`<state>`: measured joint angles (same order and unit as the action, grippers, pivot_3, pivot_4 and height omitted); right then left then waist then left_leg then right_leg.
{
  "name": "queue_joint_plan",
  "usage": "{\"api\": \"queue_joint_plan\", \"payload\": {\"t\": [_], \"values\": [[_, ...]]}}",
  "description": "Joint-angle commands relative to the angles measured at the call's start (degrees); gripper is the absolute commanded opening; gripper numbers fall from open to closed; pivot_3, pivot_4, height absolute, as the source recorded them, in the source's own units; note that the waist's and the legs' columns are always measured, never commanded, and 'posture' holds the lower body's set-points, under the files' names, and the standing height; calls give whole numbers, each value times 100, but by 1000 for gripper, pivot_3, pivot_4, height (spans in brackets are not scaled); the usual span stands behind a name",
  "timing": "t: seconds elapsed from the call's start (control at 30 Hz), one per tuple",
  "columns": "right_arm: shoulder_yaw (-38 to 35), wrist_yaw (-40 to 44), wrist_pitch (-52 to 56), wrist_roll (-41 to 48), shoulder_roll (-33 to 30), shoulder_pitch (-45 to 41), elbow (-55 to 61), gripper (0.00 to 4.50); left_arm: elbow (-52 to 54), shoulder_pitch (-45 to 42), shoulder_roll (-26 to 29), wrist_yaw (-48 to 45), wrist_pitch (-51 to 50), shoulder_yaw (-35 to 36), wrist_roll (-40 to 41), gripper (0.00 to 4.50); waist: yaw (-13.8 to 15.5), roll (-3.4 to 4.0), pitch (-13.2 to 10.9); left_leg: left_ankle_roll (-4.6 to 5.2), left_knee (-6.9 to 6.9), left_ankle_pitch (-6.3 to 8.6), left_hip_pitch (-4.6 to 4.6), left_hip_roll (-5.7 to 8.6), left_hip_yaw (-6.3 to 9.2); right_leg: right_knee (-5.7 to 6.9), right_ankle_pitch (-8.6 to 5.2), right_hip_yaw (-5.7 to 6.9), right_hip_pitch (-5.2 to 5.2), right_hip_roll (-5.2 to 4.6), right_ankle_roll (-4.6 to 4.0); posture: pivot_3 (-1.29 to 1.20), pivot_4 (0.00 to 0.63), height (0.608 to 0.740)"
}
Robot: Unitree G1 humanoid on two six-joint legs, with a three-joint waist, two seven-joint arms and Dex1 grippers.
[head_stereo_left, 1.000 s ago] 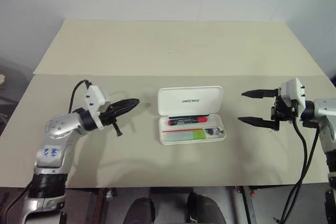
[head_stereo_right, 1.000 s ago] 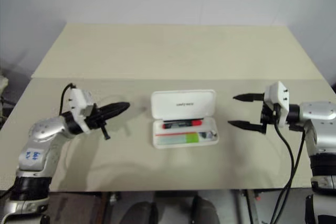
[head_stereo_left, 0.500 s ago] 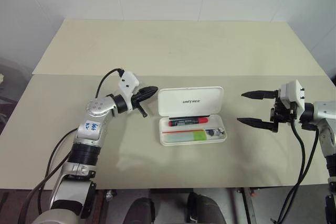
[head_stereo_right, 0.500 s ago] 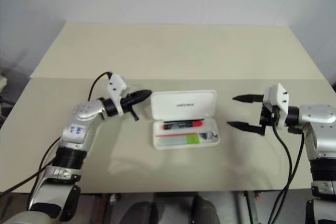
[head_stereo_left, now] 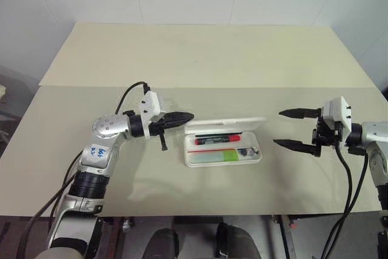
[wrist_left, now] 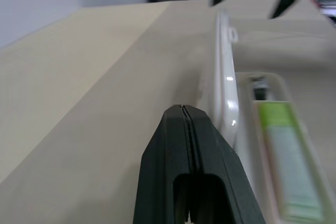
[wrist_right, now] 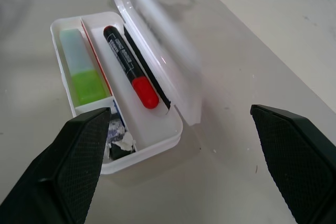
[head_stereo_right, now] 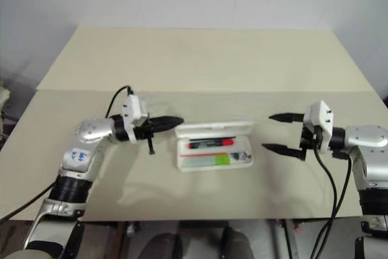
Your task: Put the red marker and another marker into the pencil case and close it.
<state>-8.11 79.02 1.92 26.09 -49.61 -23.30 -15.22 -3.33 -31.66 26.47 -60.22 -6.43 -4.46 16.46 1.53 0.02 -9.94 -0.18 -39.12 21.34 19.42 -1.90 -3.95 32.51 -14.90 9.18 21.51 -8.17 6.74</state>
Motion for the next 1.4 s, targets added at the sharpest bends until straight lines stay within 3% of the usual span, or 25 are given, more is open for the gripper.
{"api": "queue_joint_plan", "payload": {"t": [0.03, 0.3, 0.47, 0.73, 0.93, 1.4], "values": [[-252, 33, 182, 209, -102, -112, 213, 4500, 287, -72, 8, -299, 58, -239, 88, 31, -2, 0, 0, 0, 0, 0, 0, 0, 0, 0, 0, 0, 0, 0, 0, 0, 150, 740], [-284, 283, 1123, 745, -309, -31, 1024, 4500, -16, -206, -82, -484, 76, -657, -174, 31, 8, 0, 0, 0, 1, 0, 2, 1, 3, 0, 0, 1, 0, 0, 0, 0, 150, 740], [-309, 429, 1065, 798, -241, 179, 1288, 4500, -108, -190, -103, -533, 40, -819, -239, 31, 3, 0, 0, 1, 1, 0, 1, 0, 3, 0, 0, 2, 0, 0, 0, 0, 150, 740], [-268, 674, 435, 512, -178, 310, 729, 4500, -16, -195, -91, -509, -420, -1073, -382, 31, 5, -1, 0, 1, 1, 0, 1, 1, 2, 1, 0, 1, 0, 0, 0, 0, 150, 740], [-281, 457, -78, 248, 19, 397, 336, 4500, -26, -266, -114, -292, -939, -1385, -704, 31, -3, -1, 0, 2, 1, 0, 0, 2, 0, 0, 0, 0, 0, 0, 0, 0, 150, 740], [-468, -299, -12, 424, 413, 1049, 1101, 4500, 309, -443, -68, -29, -1919, -2020, -1298, 31, 1, -6, 5, 5, -2, -2, -8, 2, 0, 5, 0, -7, -5, 0, 0, 0, 150, 740]]}}
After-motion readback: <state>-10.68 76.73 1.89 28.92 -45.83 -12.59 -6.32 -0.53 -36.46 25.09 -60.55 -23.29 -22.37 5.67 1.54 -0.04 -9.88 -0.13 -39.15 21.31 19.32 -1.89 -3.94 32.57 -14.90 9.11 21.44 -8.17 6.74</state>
